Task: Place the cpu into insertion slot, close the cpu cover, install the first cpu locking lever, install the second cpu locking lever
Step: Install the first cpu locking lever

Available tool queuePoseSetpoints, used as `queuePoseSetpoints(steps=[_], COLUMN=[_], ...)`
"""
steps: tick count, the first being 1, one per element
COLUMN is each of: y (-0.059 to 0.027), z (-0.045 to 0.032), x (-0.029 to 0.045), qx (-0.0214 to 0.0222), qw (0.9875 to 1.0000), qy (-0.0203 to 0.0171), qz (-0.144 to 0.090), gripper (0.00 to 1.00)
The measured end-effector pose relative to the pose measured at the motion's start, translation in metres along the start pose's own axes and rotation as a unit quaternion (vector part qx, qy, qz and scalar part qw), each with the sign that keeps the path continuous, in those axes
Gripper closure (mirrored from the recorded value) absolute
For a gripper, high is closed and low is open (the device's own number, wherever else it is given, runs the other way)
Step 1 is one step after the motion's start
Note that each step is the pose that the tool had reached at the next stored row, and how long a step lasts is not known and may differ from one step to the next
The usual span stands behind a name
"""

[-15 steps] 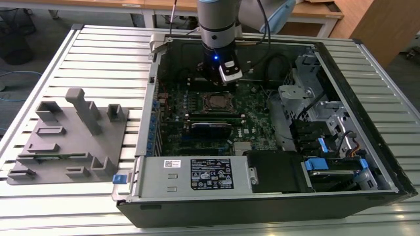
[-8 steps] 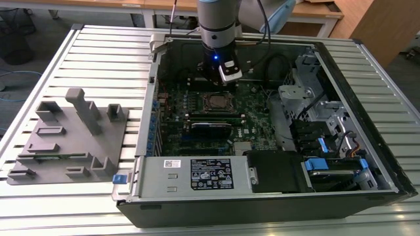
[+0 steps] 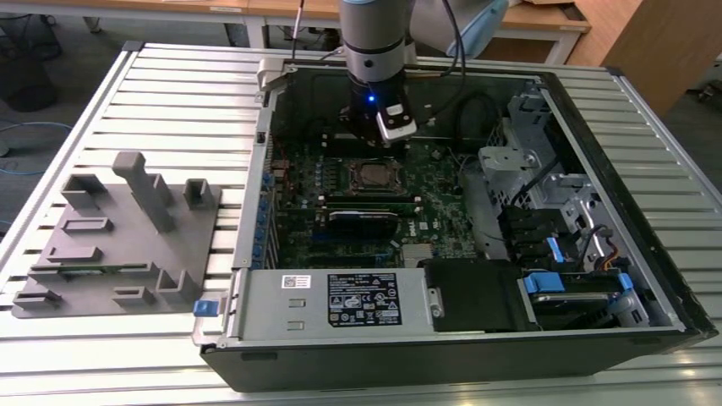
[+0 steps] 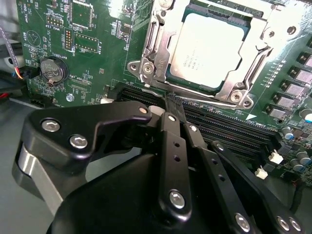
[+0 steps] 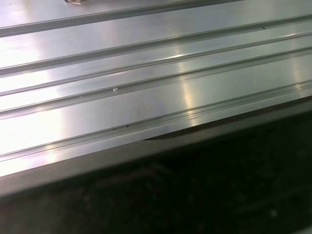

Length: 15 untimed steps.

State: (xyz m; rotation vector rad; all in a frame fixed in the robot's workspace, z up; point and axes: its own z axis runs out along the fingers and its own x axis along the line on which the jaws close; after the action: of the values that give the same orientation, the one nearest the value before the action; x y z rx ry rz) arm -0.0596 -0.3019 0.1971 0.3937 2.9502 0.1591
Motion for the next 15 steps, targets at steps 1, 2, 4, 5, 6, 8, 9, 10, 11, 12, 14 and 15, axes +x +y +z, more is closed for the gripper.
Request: queuePoseSetpoints(steps=[1, 2, 4, 5, 6, 8, 9, 10, 11, 12, 14, 15], y=[0.0000, 0.0001, 0.0000, -0.0004, -0.0009, -0.0022, -0.0027, -0.0033, -0.0038, -0.0041, -0.0043, -0.0044], z=[0.0000, 0.0001, 0.0002, 0.0002, 0.0003, 0.0001, 0.0001, 0.0000, 0.0000, 0.0001, 0.0003, 0.0004], x=[-0.0001, -0.0003, -0.0006, -0.0008, -0.0009, -0.0012, -0.0014, -0.0015, -0.0016, -0.0017, -0.0017, -0.0017], qx=[0.0000, 0.0000, 0.0000, 0.0000, -0.0001, 0.0000, 0.0000, 0.0001, 0.0001, 0.0001, 0.0000, 0.0001], qw=[1.0000, 1.0000, 1.0000, 1.0000, 1.0000, 1.0000, 1.0000, 1.0000, 1.0000, 1.0000, 1.0000, 1.0000], qy=[0.0000, 0.0000, 0.0000, 0.0000, 0.0000, 0.0000, 0.0000, 0.0000, 0.0000, 0.0000, 0.0000, 0.0000], qz=[0.000, 0.000, 0.000, 0.000, 0.000, 0.000, 0.000, 0.000, 0.000, 0.000, 0.000, 0.000], gripper=[0.89, 0.89, 0.89, 0.89, 0.89, 0.89, 0.89, 0.89, 0.89, 0.89, 0.89, 0.89])
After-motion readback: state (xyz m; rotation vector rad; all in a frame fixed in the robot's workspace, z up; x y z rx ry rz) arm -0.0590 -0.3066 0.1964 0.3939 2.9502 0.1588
